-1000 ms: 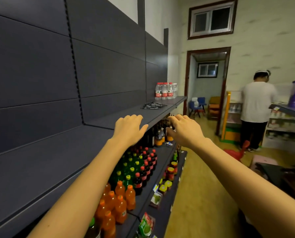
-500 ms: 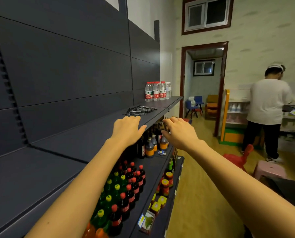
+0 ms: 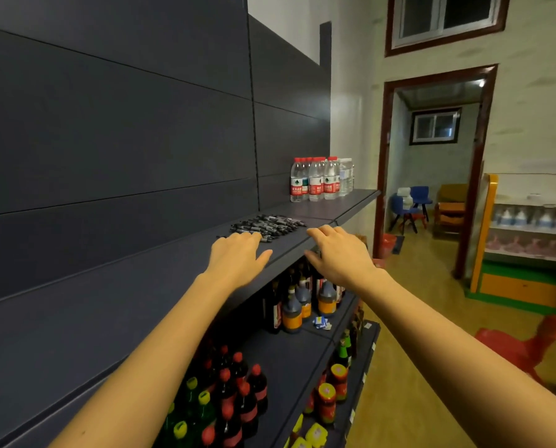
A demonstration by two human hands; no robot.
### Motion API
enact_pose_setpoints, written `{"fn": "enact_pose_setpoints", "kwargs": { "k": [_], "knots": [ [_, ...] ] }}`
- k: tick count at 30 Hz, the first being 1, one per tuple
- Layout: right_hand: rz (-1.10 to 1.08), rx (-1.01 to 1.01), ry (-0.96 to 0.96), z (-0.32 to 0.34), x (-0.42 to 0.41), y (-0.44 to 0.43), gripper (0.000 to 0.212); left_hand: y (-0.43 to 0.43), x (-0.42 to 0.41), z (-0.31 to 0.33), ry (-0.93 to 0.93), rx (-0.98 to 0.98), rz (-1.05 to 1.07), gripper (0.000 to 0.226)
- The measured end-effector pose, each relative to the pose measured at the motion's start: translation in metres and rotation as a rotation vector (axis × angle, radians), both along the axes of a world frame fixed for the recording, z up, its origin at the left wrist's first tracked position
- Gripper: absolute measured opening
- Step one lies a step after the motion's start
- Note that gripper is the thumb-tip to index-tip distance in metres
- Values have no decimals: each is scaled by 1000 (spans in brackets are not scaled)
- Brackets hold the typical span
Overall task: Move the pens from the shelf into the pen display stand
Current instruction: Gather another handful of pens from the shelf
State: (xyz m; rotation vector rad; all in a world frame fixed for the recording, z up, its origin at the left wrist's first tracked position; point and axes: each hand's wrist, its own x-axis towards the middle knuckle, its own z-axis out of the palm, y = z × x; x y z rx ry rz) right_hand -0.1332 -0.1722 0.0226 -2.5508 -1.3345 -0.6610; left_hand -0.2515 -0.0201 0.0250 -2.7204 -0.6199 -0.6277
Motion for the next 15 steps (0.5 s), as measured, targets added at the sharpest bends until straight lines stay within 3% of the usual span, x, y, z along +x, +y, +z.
{"fn": "enact_pose_setpoints", "kwargs": {
  "k": [15],
  "knots": [
    [299, -76, 22, -7, 209, 94, 49, 55, 159, -13, -23, -51, 310, 42]
  ]
}}
